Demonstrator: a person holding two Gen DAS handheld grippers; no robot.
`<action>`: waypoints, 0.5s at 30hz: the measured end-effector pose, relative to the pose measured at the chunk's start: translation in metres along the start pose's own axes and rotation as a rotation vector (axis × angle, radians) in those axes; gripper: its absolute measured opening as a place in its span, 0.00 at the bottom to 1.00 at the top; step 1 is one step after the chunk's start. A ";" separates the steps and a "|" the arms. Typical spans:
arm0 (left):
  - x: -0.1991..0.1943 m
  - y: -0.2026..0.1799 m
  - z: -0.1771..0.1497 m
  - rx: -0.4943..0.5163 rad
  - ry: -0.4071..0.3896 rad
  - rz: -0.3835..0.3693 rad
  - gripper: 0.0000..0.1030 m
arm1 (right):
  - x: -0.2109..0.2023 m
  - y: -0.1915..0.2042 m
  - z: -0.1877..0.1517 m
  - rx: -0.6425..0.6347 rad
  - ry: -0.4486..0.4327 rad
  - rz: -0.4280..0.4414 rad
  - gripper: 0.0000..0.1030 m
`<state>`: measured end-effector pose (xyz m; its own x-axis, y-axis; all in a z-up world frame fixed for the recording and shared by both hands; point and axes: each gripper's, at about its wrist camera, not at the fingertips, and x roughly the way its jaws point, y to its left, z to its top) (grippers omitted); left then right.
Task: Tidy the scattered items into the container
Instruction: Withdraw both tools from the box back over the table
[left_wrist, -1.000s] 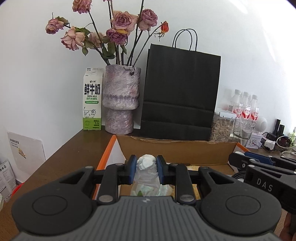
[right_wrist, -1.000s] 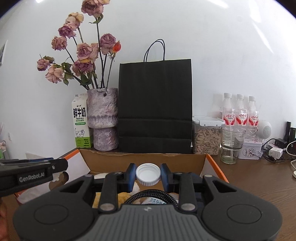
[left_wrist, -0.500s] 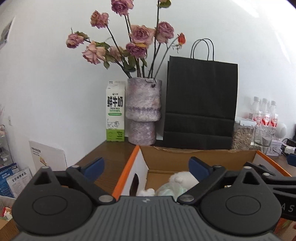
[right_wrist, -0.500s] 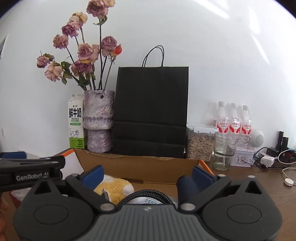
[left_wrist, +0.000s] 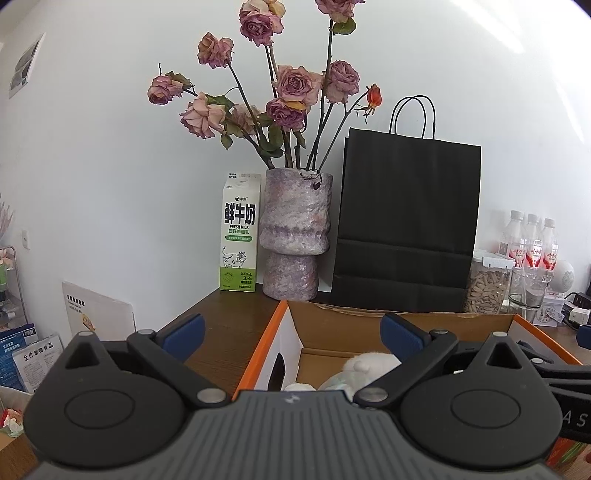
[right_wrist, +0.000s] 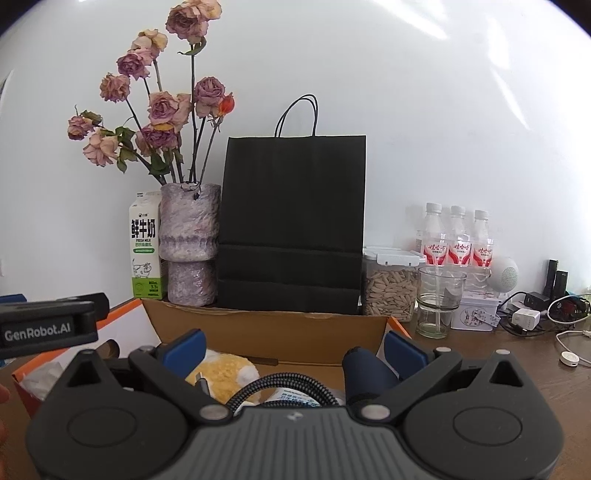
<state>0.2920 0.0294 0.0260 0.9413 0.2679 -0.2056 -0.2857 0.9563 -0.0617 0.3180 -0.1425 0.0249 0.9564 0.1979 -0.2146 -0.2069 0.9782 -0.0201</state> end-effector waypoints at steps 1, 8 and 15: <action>-0.001 0.000 0.000 0.001 -0.002 0.000 1.00 | -0.001 -0.001 0.000 0.003 -0.003 -0.004 1.00; -0.013 0.003 -0.003 -0.006 -0.031 0.017 1.00 | -0.012 -0.007 -0.003 0.026 -0.021 -0.022 1.00; -0.045 0.002 -0.010 0.019 -0.024 0.002 1.00 | -0.037 -0.007 -0.009 -0.004 -0.004 -0.010 1.00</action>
<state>0.2467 0.0184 0.0250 0.9448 0.2722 -0.1824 -0.2842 0.9578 -0.0429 0.2827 -0.1575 0.0243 0.9593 0.1881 -0.2107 -0.1979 0.9799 -0.0263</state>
